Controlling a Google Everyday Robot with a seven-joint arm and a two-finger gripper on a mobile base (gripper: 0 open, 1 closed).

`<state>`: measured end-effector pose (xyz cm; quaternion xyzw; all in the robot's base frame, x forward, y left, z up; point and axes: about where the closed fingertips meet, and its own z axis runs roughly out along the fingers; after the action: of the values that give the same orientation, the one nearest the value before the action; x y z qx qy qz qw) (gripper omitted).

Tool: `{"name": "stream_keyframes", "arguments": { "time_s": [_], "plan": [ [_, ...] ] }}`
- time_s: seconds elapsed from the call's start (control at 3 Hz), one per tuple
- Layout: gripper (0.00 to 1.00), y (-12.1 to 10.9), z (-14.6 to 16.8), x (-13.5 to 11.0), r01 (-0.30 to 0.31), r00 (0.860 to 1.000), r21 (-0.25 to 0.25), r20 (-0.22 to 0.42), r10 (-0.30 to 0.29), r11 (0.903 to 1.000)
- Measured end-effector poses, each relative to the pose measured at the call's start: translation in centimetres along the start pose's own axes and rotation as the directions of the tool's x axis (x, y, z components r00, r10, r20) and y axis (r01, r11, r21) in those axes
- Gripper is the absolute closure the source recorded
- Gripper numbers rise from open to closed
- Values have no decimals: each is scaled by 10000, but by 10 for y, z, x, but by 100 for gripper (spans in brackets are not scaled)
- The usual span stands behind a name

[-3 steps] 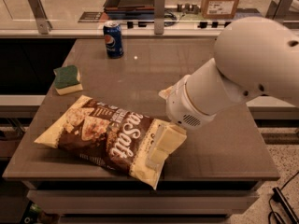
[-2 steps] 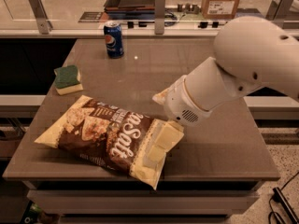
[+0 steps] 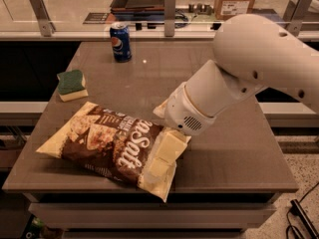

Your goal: Move brown chip bag near pepsi can

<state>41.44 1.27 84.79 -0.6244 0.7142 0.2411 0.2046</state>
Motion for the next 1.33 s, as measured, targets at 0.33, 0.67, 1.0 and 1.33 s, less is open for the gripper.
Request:
{"name": "stream_keyframes", "arguments": {
  "time_s": [0.33, 0.67, 1.0, 1.33],
  "plan": [
    [0, 9, 7, -9, 22, 9961, 630, -877, 34, 9980],
    [0, 12, 14, -14, 114, 9872, 1018, -1592, 50, 9947],
    [0, 11, 22, -17, 162, 9804, 1118, -1969, 62, 9936],
    [20, 12, 21, -17, 184, 9808, 1136, -1949, 41, 9934]
  ]
}}
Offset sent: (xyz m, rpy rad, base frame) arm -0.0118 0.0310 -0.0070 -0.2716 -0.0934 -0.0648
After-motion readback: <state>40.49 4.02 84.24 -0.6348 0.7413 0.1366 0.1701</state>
